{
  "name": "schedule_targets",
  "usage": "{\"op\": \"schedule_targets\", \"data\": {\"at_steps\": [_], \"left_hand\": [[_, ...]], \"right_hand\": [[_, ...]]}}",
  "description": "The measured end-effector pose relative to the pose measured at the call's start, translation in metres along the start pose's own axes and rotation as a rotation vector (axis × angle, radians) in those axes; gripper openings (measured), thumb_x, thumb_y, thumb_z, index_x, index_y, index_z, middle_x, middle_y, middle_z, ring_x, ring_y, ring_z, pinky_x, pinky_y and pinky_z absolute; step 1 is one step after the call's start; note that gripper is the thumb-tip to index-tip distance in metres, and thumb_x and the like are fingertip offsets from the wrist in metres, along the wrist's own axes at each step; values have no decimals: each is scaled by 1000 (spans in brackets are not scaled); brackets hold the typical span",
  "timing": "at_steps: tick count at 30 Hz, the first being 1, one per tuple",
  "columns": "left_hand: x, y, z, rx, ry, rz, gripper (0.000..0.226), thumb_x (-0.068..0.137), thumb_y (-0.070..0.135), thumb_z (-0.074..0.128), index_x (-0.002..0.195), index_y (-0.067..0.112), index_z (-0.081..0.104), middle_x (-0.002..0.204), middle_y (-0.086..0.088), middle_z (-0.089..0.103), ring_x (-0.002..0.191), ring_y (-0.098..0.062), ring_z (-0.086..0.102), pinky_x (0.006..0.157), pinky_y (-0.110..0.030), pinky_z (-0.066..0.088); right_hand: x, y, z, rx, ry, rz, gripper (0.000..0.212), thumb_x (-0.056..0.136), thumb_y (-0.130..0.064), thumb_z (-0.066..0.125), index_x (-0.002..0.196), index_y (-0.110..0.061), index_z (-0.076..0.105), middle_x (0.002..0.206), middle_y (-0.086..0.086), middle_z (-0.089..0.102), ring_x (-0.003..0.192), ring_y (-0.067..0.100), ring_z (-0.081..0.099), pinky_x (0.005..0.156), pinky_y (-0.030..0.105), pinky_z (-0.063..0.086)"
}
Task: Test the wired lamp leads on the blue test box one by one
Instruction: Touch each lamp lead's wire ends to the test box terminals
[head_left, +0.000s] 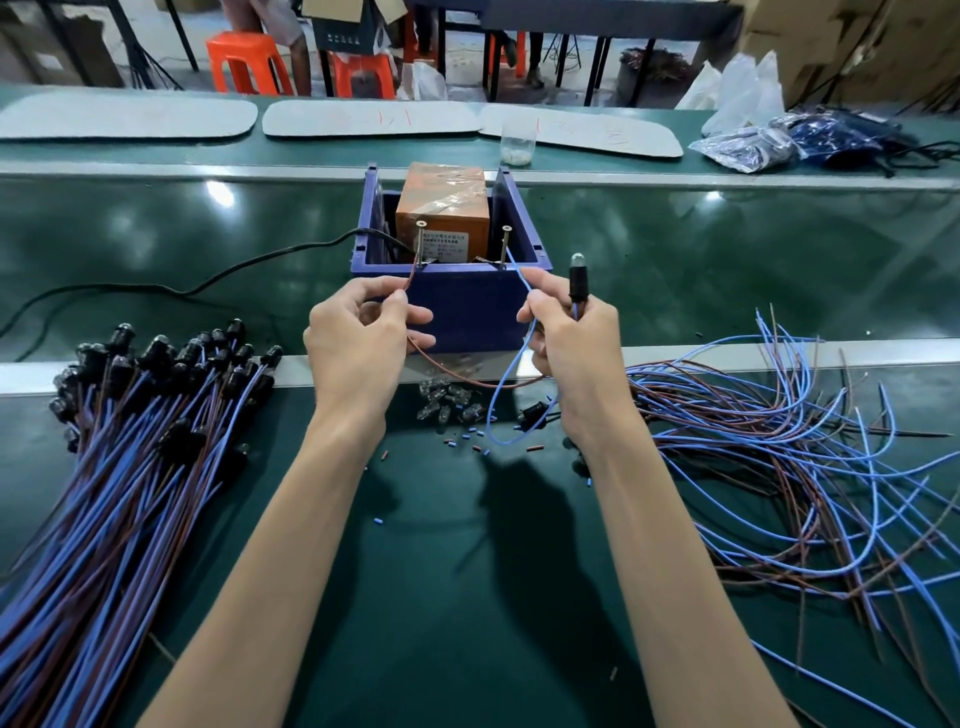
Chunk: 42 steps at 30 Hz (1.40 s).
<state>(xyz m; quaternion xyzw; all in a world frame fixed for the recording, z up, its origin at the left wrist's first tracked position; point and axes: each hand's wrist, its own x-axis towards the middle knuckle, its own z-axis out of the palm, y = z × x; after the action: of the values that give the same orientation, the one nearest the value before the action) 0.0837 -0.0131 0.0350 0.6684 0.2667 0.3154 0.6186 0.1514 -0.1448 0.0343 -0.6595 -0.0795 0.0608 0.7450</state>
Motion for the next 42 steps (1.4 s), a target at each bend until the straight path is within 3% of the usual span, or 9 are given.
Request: {"op": "schedule_targets", "data": {"at_steps": [9, 16, 31, 37, 42], "left_hand": [[-2, 0, -2, 39, -3, 0, 23, 95, 12, 53, 85, 27, 66, 59, 14, 68, 46, -5, 61, 56, -14, 45], [-3, 1, -1, 34, -9, -8, 23, 95, 12, 53, 85, 27, 66, 59, 14, 68, 46, -5, 61, 60, -19, 47], [-7, 2, 0, 34, -22, -11, 23, 95, 12, 53, 85, 27, 67, 60, 13, 68, 48, -6, 62, 64, -22, 49], [-7, 2, 0, 21, -28, -20, 25, 96, 11, 53, 83, 29, 66, 57, 12, 66, 46, -6, 61, 62, -22, 49], [-8, 3, 0, 16, -29, -20, 25, 96, 11, 54, 84, 29, 66, 57, 12, 66, 47, -6, 61, 58, -19, 49]], "right_hand": [[2, -1, -2, 10, 19, -3, 34, 93, -1, 45, 87, -26, 68, 54, -14, 49, 38, 0, 37, 41, 9, 29], [1, -3, -3, 38, 38, 3, 35, 92, 2, 43, 87, -21, 69, 45, -16, 42, 37, 1, 34, 40, 10, 27], [2, -4, -7, 58, 56, 22, 36, 89, 5, 39, 82, -14, 69, 57, -5, 35, 37, 2, 25, 38, 15, 20], [5, 0, -9, 32, 103, 33, 34, 86, 3, 44, 59, -18, 41, 57, -2, 33, 42, 5, 26, 40, 17, 22], [6, 1, -11, 35, 94, 24, 36, 86, 2, 45, 58, -20, 39, 55, -5, 34, 42, 5, 28, 39, 16, 23]]}}
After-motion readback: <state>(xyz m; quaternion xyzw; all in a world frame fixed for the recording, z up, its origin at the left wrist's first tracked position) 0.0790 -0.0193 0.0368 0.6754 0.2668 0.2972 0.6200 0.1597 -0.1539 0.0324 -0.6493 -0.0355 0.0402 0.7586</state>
